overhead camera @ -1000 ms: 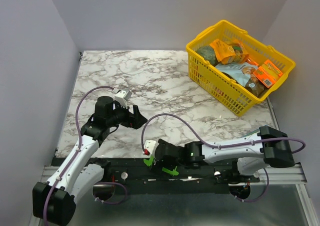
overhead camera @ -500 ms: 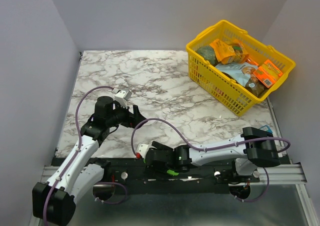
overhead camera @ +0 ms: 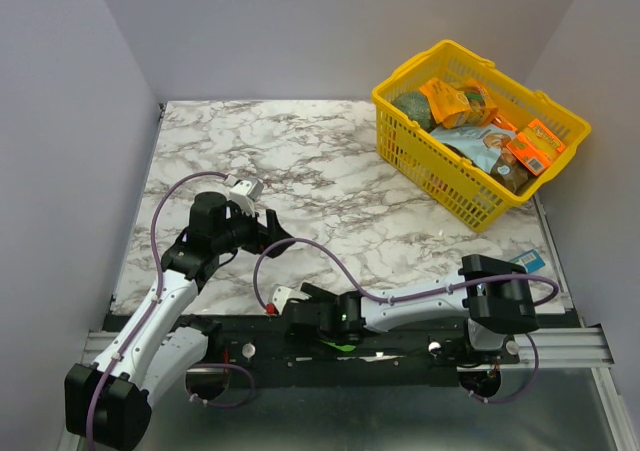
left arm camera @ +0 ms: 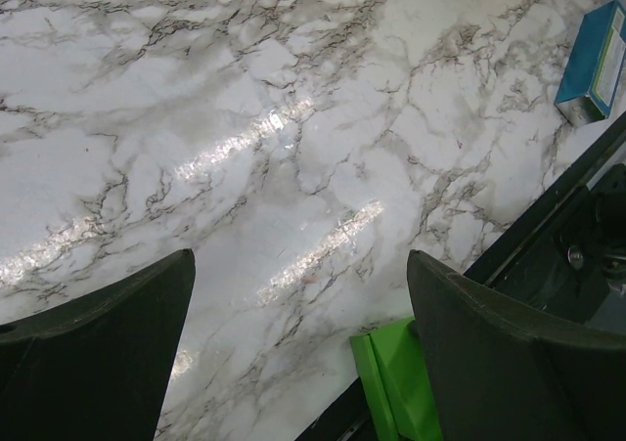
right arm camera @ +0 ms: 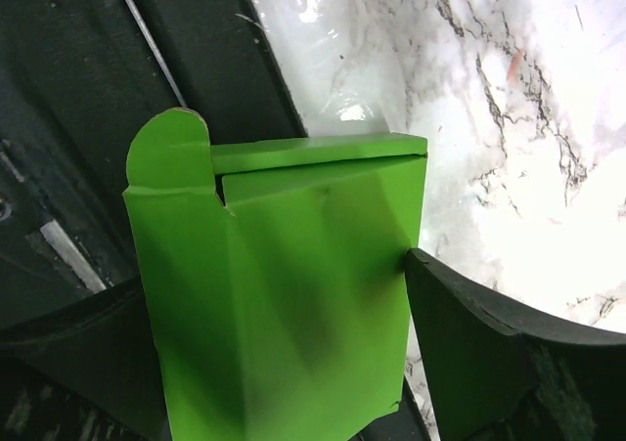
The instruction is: Fold the paper box
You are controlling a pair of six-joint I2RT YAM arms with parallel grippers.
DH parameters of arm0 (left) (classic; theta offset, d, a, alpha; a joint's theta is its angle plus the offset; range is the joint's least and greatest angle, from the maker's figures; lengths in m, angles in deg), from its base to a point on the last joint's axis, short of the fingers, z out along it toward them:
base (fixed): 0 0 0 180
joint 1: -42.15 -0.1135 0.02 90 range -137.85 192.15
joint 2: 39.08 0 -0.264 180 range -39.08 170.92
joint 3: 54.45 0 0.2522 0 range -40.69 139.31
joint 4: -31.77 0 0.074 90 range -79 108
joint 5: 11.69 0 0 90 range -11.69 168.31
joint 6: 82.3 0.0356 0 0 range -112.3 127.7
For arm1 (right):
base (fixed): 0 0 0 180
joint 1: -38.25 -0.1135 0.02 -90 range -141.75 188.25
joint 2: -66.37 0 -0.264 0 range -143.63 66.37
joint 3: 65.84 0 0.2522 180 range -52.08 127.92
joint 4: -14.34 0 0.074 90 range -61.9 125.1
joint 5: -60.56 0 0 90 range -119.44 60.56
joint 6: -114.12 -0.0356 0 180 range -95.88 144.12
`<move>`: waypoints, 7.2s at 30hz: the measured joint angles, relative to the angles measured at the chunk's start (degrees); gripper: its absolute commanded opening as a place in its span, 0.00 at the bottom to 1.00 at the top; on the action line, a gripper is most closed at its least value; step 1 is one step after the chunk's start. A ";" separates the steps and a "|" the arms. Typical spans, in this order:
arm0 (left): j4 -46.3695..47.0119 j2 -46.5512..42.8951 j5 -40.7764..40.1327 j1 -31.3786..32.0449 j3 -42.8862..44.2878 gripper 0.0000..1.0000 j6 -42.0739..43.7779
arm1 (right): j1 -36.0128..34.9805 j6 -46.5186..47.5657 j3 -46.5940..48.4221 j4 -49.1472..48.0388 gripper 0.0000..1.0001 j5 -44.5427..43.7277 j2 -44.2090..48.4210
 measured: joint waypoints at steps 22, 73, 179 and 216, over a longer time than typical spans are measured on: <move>5.31 -2.47 8.85 -0.24 -0.11 0.97 -0.90 | 12.22 1.20 -8.90 0.39 0.49 12.87 19.74; 19.39 16.04 38.53 20.98 -1.73 0.30 0.50 | 42.53 5.73 -15.21 -11.02 0.44 76.37 26.03; 6.36 19.67 18.32 20.65 12.44 0.17 21.70 | 37.27 12.83 -12.33 1.97 0.33 45.22 30.58; 5.88 16.02 11.67 20.41 12.02 0.80 20.98 | 37.11 12.81 -10.62 3.85 0.33 41.92 27.12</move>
